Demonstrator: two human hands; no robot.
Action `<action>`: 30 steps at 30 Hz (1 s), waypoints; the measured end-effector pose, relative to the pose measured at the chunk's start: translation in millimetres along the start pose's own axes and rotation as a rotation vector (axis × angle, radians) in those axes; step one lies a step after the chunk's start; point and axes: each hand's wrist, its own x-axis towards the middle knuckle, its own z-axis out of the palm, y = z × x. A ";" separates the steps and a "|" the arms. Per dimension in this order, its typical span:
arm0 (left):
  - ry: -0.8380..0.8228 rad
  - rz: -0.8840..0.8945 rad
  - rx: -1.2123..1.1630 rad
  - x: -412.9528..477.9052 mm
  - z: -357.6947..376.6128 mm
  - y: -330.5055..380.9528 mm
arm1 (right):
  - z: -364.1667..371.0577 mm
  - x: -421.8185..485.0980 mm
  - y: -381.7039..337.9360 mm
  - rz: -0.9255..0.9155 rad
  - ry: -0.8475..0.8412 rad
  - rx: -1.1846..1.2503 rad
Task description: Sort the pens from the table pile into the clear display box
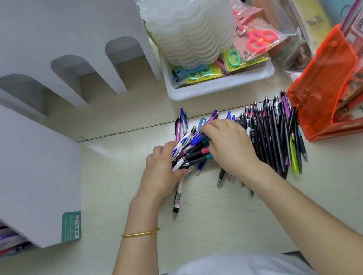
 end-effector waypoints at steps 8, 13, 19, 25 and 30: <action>-0.055 0.016 -0.167 -3.5 -15.5 -18.6 | 12.1 -19.1 -8.5 -0.048 -0.099 -0.021; -0.107 0.003 -0.187 -9.4 -30.8 -24.8 | 26.3 -22.2 -15.5 -0.052 -0.080 -0.134; -0.132 -0.012 -0.173 -13.2 -35.0 -30.3 | 33.2 -24.2 -20.0 -0.045 -0.008 -0.122; -0.128 -0.086 -0.295 -17.1 -36.8 -41.2 | 36.2 -24.0 -22.5 0.009 -0.003 -0.157; -0.168 -0.181 -0.409 -21.1 -47.6 -57.6 | 34.8 -20.3 -23.1 0.079 0.070 -0.185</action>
